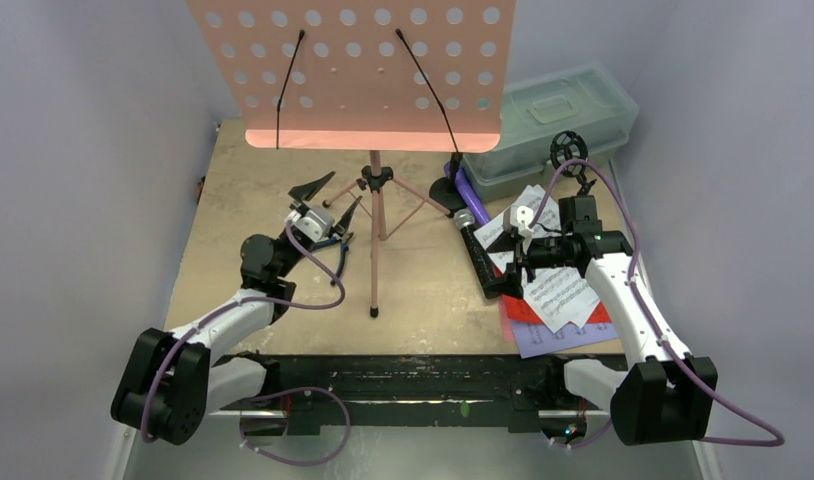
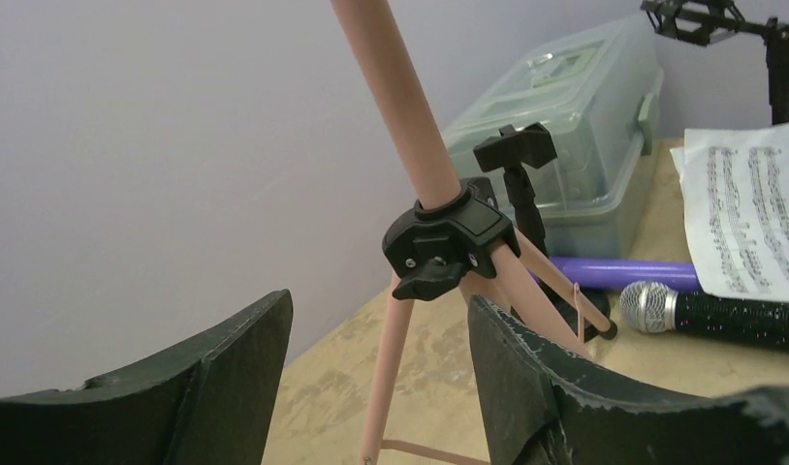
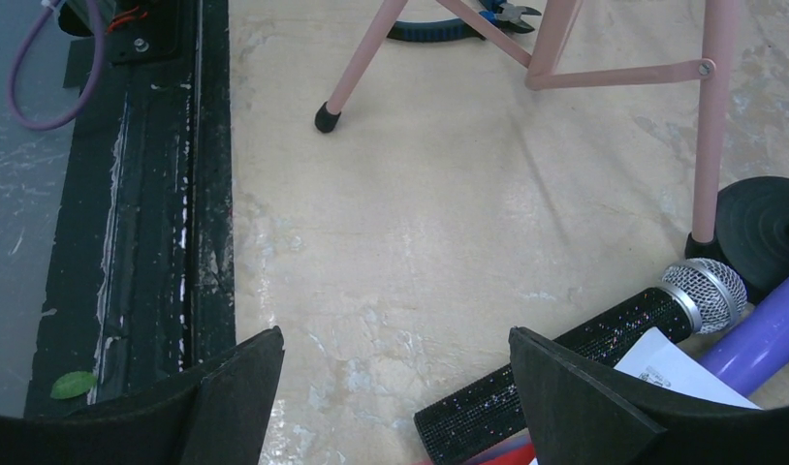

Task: Pack up the instrument practice props
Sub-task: Unscrew the knob on the music stand.

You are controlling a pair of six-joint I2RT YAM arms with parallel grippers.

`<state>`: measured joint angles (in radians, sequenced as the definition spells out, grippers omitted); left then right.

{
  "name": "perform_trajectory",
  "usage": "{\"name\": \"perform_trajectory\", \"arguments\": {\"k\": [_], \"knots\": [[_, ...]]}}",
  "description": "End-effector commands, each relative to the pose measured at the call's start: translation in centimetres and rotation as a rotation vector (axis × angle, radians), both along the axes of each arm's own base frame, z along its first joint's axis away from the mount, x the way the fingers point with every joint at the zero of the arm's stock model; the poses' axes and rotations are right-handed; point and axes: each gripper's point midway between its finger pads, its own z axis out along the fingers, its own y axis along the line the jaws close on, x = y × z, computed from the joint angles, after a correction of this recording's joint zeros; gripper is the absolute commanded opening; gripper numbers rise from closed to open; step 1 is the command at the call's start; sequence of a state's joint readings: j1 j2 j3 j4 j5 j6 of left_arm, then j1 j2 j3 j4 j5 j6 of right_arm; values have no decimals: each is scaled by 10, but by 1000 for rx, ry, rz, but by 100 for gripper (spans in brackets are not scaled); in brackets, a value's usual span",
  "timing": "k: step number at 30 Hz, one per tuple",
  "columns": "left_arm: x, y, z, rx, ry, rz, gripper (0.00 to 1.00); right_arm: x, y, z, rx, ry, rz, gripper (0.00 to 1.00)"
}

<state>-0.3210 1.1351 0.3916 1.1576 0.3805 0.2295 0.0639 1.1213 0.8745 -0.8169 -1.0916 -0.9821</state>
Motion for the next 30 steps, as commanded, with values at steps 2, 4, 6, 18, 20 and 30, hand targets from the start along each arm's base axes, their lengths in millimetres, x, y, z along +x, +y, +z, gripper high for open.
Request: {"name": "perform_trajectory", "arguments": {"k": [2, 4, 6, 18, 20, 30], "knots": [[8, -13, 1, 132, -34, -45, 64, -1, 1, 6, 17, -19, 15, 90], [11, -16, 0, 156, -32, -50, 62, -1, 1, 6, 17, -18, 14, 90], [16, -18, -1, 177, -17, -56, 57, -1, 1, 6, 17, -15, 14, 90], [22, -29, -5, 185, 28, -103, 35, -1, 1, 6, 17, -17, 16, 90], [22, -30, -4, 171, 37, -110, 31, -1, 1, 6, 15, -17, 16, 90], [16, -32, 1, -17, 181, -156, 6, -1, 1, 5, 12, -15, 16, 90]]}}
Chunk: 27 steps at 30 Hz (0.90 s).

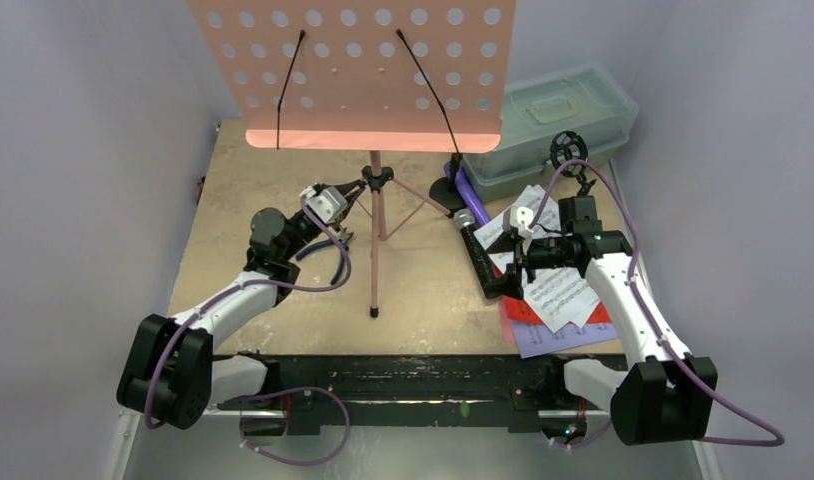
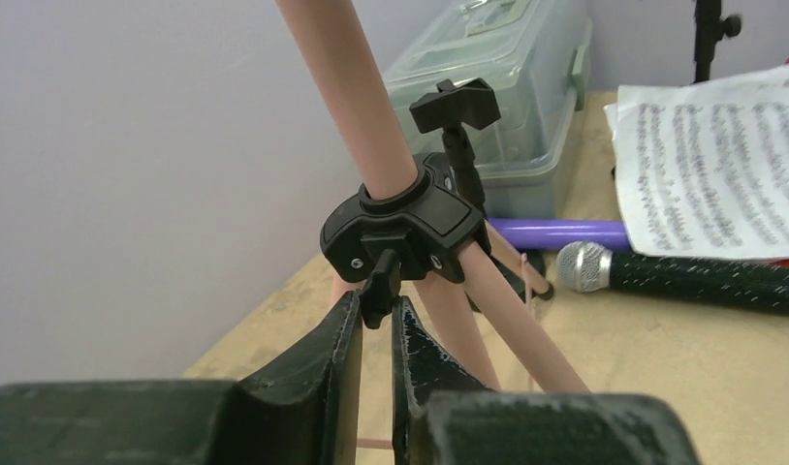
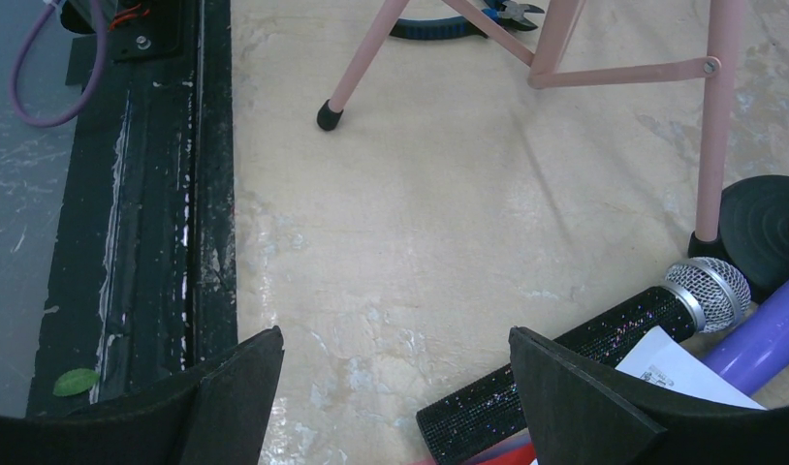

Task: Pack up the instrument practice props
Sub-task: Unscrew the knob on the music stand.

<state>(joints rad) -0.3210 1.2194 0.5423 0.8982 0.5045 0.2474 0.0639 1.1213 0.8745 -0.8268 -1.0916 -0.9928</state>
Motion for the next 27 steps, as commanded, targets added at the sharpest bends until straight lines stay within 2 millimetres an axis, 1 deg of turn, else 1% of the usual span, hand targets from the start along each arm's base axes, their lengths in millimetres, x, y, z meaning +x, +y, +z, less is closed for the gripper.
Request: {"name": "perform_trajectory", "arguments": {"k": [1, 4, 7, 11, 14, 17, 19, 22, 27], "knots": [[-4, -4, 24, -156, 62, -33, 4, 0, 1, 5, 13, -15, 12, 90], [-4, -3, 27, -275, 166, -25, 1, 0, 1, 5, 13, -13, 12, 90], [0, 3, 30, -428, 300, 10, 3, 0, 1, 5, 13, -14, 13, 90], [13, 7, 22, -579, 531, 85, 8, -1, 1, 5, 13, -11, 15, 90], [18, 1, 16, -650, 673, 94, 9, -1, 1, 4, 13, -9, 15, 91], [17, 0, 19, -746, 745, 81, 10, -1, 1, 4, 12, -8, 16, 91], [16, 1, 22, -806, 782, 79, 15, -2, 1, 4, 12, -6, 18, 91], [13, -3, 26, -849, 833, 58, 20, -2, 1, 4, 11, -8, 20, 91], [8, -6, 30, -945, 945, 33, 25, -2, 1, 4, 10, -5, 21, 91]]}}
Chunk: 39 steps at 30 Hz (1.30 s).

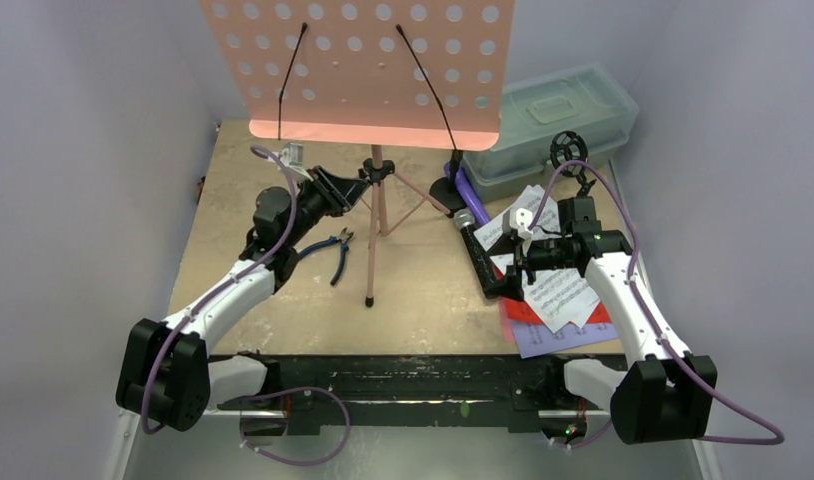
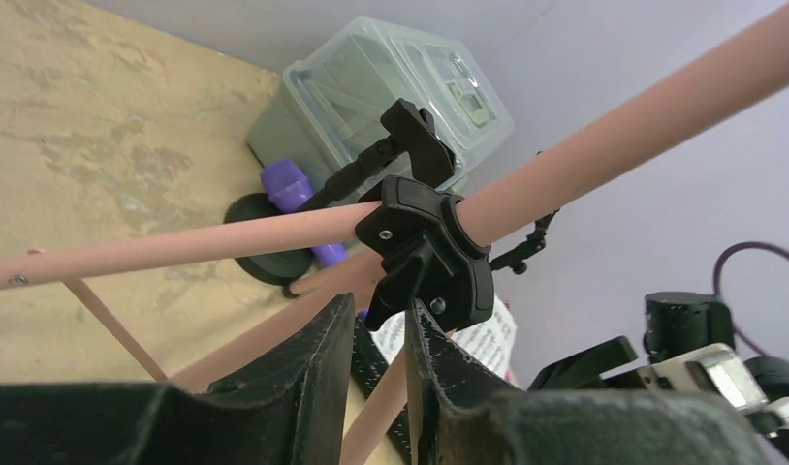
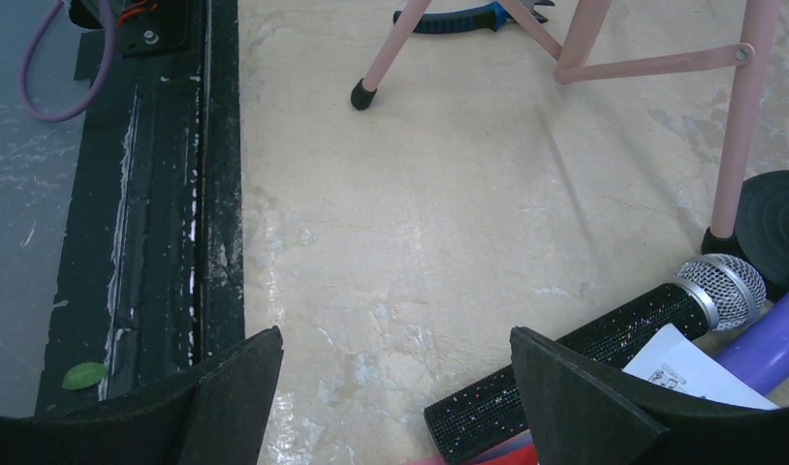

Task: Pack up the instrument practice props
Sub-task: Unscrew the knob on the music stand.

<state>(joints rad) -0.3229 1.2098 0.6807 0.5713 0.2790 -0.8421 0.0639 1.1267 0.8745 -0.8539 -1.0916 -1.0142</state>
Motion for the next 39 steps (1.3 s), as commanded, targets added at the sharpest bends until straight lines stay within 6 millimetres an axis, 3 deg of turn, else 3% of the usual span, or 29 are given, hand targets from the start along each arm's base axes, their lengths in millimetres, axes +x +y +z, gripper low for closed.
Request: {"name": "perform_trajectory", "arguments": {"k": [1, 8, 20, 27, 39], "knots": [[-1, 0, 29, -176, 77, 11, 27, 2, 1, 6, 15, -18, 12, 91], [-9, 1, 48, -234, 80, -3, 37, 1, 1, 5, 14, -13, 16, 91], [-28, 6, 34, -20, -59, -43, 56, 0, 1, 5, 15, -10, 21, 91], [-14, 9, 37, -112, 4, 14, 53, 0, 1, 4, 14, -8, 22, 91], [-3, 6, 42, -261, 57, 22, 38, -1, 1, 4, 13, -3, 31, 91]]}}
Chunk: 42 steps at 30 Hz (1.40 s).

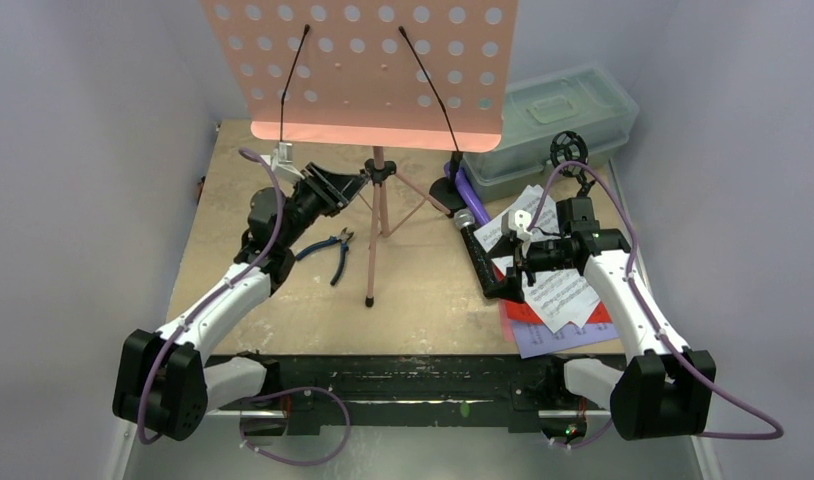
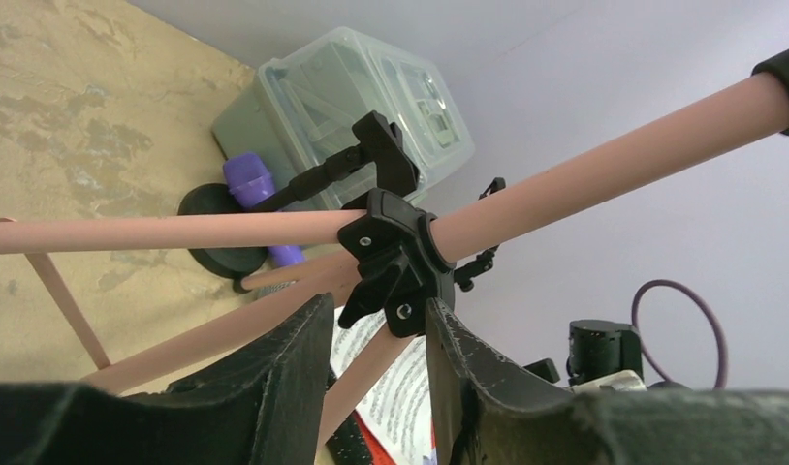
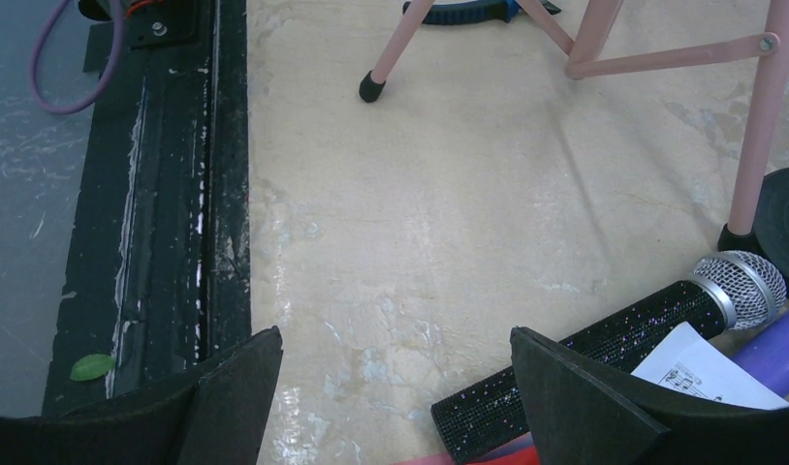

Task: Pack up the instrument practice props
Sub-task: Unscrew the knob on the music stand.

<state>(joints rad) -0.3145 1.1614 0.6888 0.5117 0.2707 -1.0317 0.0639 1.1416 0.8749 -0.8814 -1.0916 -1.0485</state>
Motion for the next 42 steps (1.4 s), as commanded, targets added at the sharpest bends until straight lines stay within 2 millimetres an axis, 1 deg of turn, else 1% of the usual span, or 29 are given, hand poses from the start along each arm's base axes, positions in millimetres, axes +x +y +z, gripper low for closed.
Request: {"name": "perform_trajectory", "arguments": {"k": [1, 5, 6, 8, 10, 12, 15, 18, 19, 21, 22, 24, 25, 28, 31, 33, 37, 39, 40, 41, 42], "knots": [[7, 3, 27, -124, -36, 25, 38, 1, 2, 8, 20, -13, 17, 91], [16, 2, 17, -178, 66, 42, 36, 0, 2, 8, 20, -12, 20, 91], [17, 1, 15, -188, 85, 39, 34, 0, 1, 8, 19, -11, 19, 91], [18, 0, 10, -215, 134, 43, 26, 0, 1, 7, 18, -12, 19, 91], [18, 0, 4, -245, 183, 51, 10, 0, 1, 7, 17, -12, 21, 92], [18, 1, 2, -279, 229, 61, 0, 0, 2, 7, 18, -12, 22, 91], [16, 4, -7, -350, 338, 92, 0, 0, 2, 7, 18, -9, 23, 92], [12, 5, -13, -476, 471, 107, 0, -1, 2, 7, 19, -8, 24, 92], [10, 4, -12, -519, 500, 103, 0, -1, 2, 7, 19, -9, 25, 92], [6, 4, -4, -592, 520, 87, 0, -1, 2, 7, 19, -7, 24, 92], [5, 5, 6, -629, 500, 73, 1, -1, 1, 6, 18, -6, 24, 92], [0, 7, 22, -671, 471, 54, 10, -1, 2, 7, 19, -5, 24, 92], [-2, 8, 29, -680, 451, 48, 18, -1, 2, 7, 19, -6, 25, 92], [-7, 12, 43, -676, 405, 46, 33, -2, 2, 6, 18, -2, 26, 92], [-11, 17, 41, -633, 385, 83, 45, -2, 2, 6, 18, -2, 25, 92], [-13, 21, 32, -591, 386, 113, 49, -2, 1, 6, 18, -3, 25, 92], [-20, 26, 10, -485, 364, 143, 52, -2, 2, 6, 18, -5, 27, 92], [-26, 28, 5, -416, 314, 138, 57, -2, 1, 6, 18, -4, 26, 92], [-29, 28, 4, -378, 278, 129, 58, -2, 1, 6, 18, -4, 27, 92], [-33, 28, 6, -330, 224, 114, 58, -2, 2, 6, 18, -3, 27, 92], [-38, 27, 8, -278, 159, 96, 60, -2, 1, 6, 18, -3, 27, 92]]}}
